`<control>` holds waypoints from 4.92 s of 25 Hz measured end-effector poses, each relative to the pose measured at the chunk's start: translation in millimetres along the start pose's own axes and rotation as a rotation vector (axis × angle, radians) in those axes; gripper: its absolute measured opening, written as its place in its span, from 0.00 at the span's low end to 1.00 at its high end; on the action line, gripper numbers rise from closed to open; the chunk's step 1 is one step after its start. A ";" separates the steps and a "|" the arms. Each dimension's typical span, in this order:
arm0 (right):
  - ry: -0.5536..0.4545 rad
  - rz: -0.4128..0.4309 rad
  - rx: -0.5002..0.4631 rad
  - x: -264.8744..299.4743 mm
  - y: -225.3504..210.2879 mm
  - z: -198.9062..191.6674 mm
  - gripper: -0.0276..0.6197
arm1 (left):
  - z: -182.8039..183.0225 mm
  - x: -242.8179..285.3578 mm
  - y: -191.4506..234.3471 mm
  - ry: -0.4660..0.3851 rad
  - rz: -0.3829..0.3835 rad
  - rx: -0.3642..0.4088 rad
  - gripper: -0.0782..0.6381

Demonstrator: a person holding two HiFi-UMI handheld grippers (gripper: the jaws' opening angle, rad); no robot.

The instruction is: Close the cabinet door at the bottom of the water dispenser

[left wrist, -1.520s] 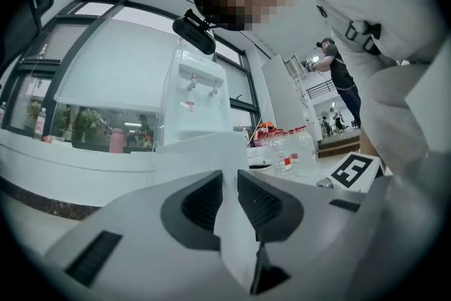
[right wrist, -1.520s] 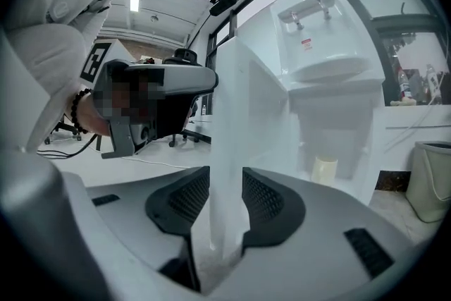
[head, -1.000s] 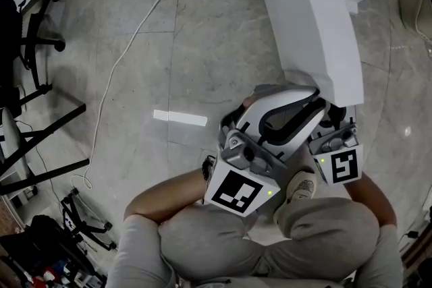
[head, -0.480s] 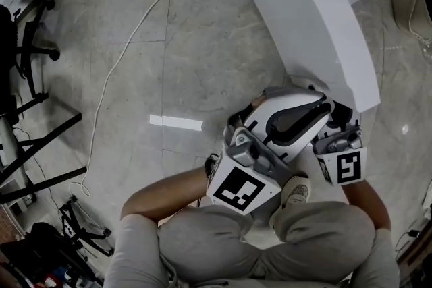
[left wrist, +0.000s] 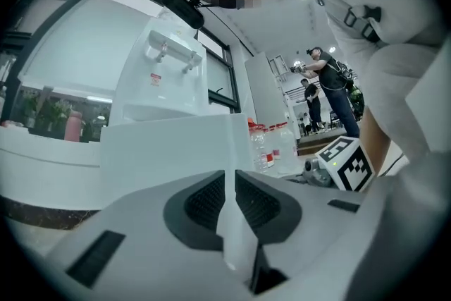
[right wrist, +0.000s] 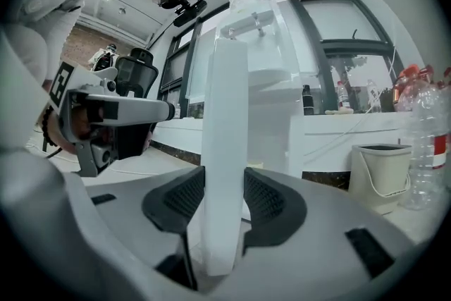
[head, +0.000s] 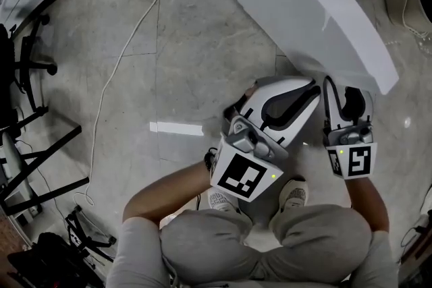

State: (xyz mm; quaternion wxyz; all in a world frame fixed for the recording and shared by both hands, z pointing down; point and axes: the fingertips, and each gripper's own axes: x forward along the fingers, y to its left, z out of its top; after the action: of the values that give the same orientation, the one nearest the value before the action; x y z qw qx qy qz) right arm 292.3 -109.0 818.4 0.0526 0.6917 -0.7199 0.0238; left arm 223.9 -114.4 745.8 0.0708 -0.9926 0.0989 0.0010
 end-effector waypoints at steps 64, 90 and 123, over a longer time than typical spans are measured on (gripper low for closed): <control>-0.073 -0.307 -0.013 111.0 -177.1 12.0 0.20 | -14.0 132.9 48.1 0.055 0.115 0.048 0.12; -0.091 -0.152 0.073 -97.2 -73.4 457.5 0.08 | 410.1 -89.7 129.1 0.106 0.423 0.150 0.12; -0.106 -0.109 0.038 -307.7 -28.3 865.7 0.07 | 814.2 -288.4 102.2 0.024 0.686 -0.001 0.12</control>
State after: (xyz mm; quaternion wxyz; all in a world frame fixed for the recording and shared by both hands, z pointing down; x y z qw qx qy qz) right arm 295.1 102.8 -76.1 0.0023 0.7311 -0.6823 -0.0022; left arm -69.2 -42.4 -70.1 0.0648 -0.9016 0.4275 0.0131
